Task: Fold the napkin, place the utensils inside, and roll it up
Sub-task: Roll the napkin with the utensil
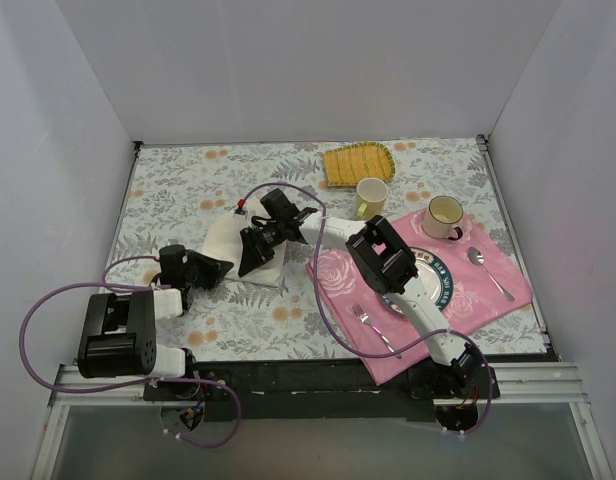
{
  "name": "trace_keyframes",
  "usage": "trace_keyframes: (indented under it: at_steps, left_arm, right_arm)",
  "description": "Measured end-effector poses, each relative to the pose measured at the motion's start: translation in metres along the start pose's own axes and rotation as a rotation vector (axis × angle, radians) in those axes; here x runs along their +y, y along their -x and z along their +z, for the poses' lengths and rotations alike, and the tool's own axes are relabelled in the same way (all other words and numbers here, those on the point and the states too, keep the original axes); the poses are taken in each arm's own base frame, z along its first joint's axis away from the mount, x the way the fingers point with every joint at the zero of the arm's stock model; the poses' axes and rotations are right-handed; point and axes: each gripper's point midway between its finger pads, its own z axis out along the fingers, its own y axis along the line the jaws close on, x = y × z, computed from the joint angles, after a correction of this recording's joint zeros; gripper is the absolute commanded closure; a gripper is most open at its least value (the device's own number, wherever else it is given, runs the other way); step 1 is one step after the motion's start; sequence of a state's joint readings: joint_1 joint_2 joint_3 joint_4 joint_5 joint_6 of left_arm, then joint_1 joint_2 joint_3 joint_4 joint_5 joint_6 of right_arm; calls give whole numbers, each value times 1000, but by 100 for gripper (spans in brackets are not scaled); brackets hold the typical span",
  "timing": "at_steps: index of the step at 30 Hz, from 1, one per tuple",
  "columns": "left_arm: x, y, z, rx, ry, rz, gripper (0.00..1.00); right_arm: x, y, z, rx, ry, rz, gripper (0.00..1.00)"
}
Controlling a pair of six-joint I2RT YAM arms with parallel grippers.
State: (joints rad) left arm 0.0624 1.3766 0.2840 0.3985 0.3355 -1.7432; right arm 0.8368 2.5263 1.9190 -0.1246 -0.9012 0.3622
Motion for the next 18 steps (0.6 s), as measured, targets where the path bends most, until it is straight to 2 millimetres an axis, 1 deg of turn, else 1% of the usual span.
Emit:
trace_keyframes:
  at_steps: [1,4,10,15,18]
  left_arm:
    - [2,0,1,-3,4,-1,100]
    - [3,1,3,-5,4,-2,100]
    - [2,3,6,-7,8,-1,100]
    - [2,5,9,-4,19,0,100]
    - [2,6,10,-1,28,2,100]
  right_arm:
    - [1,0,-1,2,2,3,59]
    - [6,2,-2,10,-7,-7,54]
    - [8,6,-6,37,-84,-43,46]
    - [3,14,-17,42,-179,-116,42]
    - [-11,19,-30,41,-264,-161,40]
